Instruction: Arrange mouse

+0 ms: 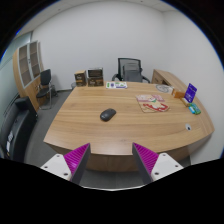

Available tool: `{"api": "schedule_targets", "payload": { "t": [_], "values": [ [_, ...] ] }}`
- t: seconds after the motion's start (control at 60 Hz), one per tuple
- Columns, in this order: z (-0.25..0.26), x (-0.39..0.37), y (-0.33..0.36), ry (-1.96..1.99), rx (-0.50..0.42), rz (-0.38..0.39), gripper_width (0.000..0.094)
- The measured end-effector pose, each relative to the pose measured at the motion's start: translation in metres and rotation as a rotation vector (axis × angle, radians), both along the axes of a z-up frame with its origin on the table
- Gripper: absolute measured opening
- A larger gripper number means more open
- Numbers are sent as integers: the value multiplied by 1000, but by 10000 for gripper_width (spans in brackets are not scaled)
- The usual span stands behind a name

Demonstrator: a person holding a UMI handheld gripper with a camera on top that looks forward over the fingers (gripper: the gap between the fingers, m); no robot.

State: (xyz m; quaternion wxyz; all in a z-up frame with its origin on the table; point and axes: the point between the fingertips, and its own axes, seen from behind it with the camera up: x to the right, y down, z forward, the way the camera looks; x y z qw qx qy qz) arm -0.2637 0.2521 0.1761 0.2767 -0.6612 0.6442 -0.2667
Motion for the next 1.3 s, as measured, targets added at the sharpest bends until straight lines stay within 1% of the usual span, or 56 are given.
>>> {"api": "schedule_targets", "payload": {
  "t": [0.25, 0.433, 0.733, 1.0, 1.217, 1.3],
  "values": [
    [-6, 4, 3, -2, -4, 6, 868],
    [-24, 21, 12, -14, 1, 15, 870],
    [-73, 86, 35, -45, 15, 10, 870],
    [-113, 151, 38, -57, 4, -19, 870],
    [-146, 200, 43, -48, -11, -28, 868],
    [-160, 212, 45, -29, -19, -21, 869]
  ]
}}
